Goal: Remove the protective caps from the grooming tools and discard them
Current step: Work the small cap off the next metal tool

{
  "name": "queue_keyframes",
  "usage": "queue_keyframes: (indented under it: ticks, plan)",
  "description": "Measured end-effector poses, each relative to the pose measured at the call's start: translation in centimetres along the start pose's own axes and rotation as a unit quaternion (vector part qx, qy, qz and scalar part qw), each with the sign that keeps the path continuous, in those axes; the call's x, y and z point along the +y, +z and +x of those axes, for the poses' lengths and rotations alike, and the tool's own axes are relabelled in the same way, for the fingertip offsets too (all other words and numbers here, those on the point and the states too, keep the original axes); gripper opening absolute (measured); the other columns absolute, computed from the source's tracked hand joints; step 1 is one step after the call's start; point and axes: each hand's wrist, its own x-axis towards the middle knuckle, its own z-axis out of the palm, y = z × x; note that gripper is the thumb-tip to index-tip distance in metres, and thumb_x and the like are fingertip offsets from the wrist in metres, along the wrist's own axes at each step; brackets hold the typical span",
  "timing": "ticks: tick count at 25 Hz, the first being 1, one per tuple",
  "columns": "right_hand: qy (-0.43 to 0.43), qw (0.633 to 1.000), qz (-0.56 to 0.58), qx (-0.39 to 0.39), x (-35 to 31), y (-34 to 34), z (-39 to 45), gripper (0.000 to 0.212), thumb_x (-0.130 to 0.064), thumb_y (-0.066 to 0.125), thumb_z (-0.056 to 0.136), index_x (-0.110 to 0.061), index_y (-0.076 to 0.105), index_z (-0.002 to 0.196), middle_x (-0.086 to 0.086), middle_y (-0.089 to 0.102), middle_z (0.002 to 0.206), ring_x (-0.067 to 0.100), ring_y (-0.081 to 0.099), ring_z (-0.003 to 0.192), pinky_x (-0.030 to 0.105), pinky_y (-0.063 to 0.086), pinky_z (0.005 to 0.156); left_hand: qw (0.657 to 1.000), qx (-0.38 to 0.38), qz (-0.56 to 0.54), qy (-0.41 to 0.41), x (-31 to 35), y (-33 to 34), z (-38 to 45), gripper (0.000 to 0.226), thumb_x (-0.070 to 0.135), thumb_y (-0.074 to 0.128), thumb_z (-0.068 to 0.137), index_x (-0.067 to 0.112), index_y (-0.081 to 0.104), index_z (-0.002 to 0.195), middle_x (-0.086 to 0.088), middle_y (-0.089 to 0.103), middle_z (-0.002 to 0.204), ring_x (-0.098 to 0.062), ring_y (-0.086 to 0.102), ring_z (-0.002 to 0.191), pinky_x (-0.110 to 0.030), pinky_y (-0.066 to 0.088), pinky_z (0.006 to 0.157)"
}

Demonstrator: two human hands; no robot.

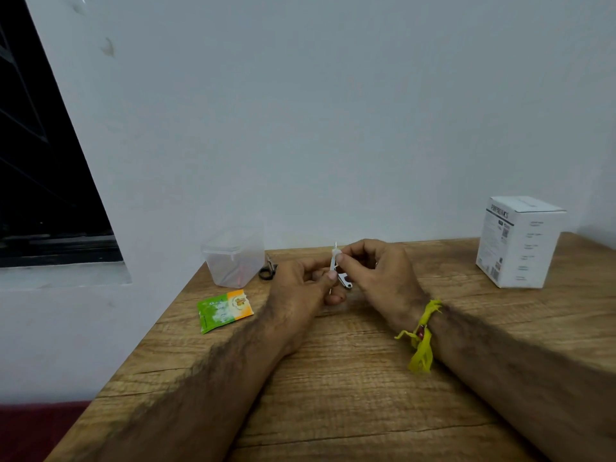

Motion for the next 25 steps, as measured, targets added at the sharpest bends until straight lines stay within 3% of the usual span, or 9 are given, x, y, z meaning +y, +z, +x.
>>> queue_keyframes:
  ticks: [4, 8, 11, 13, 14, 16, 19, 22, 25]
  plan:
    - [0.033, 0.996, 0.078, 0.008, -0.1, 0.0, 0.1, 0.008, -0.018, 0.079, 0.086, -0.011, 0.076, 0.083, 0.006, 0.077, 0.080, 0.013, 0.071, 0.074, 0.040, 0.062, 0.076, 0.999, 0.035, -0.020, 0.002, 0.2, -0.2, -0.2, 0.016, -0.004, 0.070, 0.088, 0.003, 0.065, 0.102, -0.006, 0.071, 0.064, -0.020, 0.068, 0.056, -0.028, 0.060, 0.057]
    - [0.049, 0.996, 0.063, 0.027, -0.1, 0.2, 0.1, 0.013, -0.022, 0.081, 0.085, -0.011, 0.078, 0.080, 0.005, 0.077, 0.075, 0.017, 0.073, 0.073, 0.041, 0.062, 0.076, 0.984, 0.051, 0.148, 0.079, 0.1, 0.5, -0.4, 0.010, 0.006, 0.072, 0.089, 0.012, 0.072, 0.097, 0.003, 0.070, 0.069, -0.014, 0.071, 0.060, -0.024, 0.059, 0.058]
    - [0.054, 0.996, 0.059, 0.034, -0.2, 0.1, 0.1, 0.011, -0.020, 0.080, 0.085, -0.010, 0.079, 0.081, 0.004, 0.077, 0.075, 0.016, 0.074, 0.073, 0.039, 0.063, 0.076, 0.887, 0.038, 0.408, 0.213, 0.1, 0.4, -0.4, 0.016, 0.022, 0.075, 0.087, 0.025, 0.076, 0.103, 0.011, 0.073, 0.083, -0.005, 0.065, 0.070, -0.021, 0.053, 0.071]
    - [0.048, 0.997, 0.057, 0.023, -0.4, 0.1, 0.0, 0.011, -0.019, 0.080, 0.086, -0.009, 0.078, 0.082, 0.005, 0.077, 0.074, 0.021, 0.075, 0.073, 0.039, 0.063, 0.075, 0.852, 0.039, 0.474, 0.218, 0.5, 0.3, -0.5, 0.015, 0.024, 0.071, 0.090, 0.027, 0.077, 0.103, 0.010, 0.073, 0.085, -0.006, 0.062, 0.075, -0.023, 0.050, 0.075]
    - [0.041, 0.998, 0.049, 0.019, -0.6, 0.2, -0.2, 0.011, -0.019, 0.079, 0.086, -0.009, 0.078, 0.082, 0.004, 0.077, 0.073, 0.022, 0.075, 0.074, 0.037, 0.062, 0.074, 0.857, 0.046, 0.469, 0.209, 0.6, 0.2, -0.5, 0.014, 0.021, 0.069, 0.092, 0.027, 0.077, 0.102, 0.009, 0.073, 0.082, -0.007, 0.063, 0.075, -0.023, 0.050, 0.075]
    - [0.014, 0.999, 0.017, 0.038, -0.9, 0.4, -0.4, 0.010, -0.019, 0.077, 0.088, -0.011, 0.077, 0.081, 0.001, 0.076, 0.073, 0.013, 0.073, 0.074, 0.026, 0.060, 0.071, 0.910, 0.059, 0.380, 0.157, 0.6, 0.2, -0.7, 0.015, 0.014, 0.069, 0.091, 0.023, 0.078, 0.098, 0.010, 0.073, 0.074, -0.006, 0.067, 0.071, -0.021, 0.053, 0.071]
    - [-0.035, 0.991, -0.018, 0.128, -0.8, 0.1, -0.1, 0.010, -0.017, 0.075, 0.089, -0.011, 0.075, 0.081, -0.005, 0.074, 0.076, 0.001, 0.067, 0.071, 0.011, 0.051, 0.064, 0.992, 0.065, 0.111, 0.005, 0.5, 0.3, -0.5, 0.011, 0.002, 0.071, 0.089, 0.007, 0.077, 0.096, -0.008, 0.075, 0.073, -0.018, 0.074, 0.068, -0.023, 0.060, 0.063]
    - [-0.121, 0.978, -0.094, 0.143, 0.0, -0.6, 0.5, 0.008, -0.014, 0.074, 0.089, -0.011, 0.074, 0.081, -0.006, 0.071, 0.078, 0.003, 0.064, 0.071, 0.012, 0.049, 0.063, 0.997, 0.053, -0.034, -0.047, 0.6, 0.3, -0.5, 0.011, -0.010, 0.068, 0.087, 0.000, 0.071, 0.090, -0.022, 0.075, 0.083, -0.028, 0.074, 0.074, -0.028, 0.063, 0.065]
    - [-0.224, 0.954, -0.185, 0.078, 0.6, -0.6, 0.5, 0.003, -0.009, 0.073, 0.087, -0.011, 0.073, 0.084, -0.003, 0.070, 0.081, 0.011, 0.064, 0.074, 0.031, 0.056, 0.068, 0.999, 0.012, -0.023, -0.037, 0.7, 0.0, -0.5, 0.014, -0.007, 0.069, 0.086, -0.001, 0.069, 0.099, -0.019, 0.076, 0.084, -0.028, 0.075, 0.075, -0.029, 0.063, 0.063]
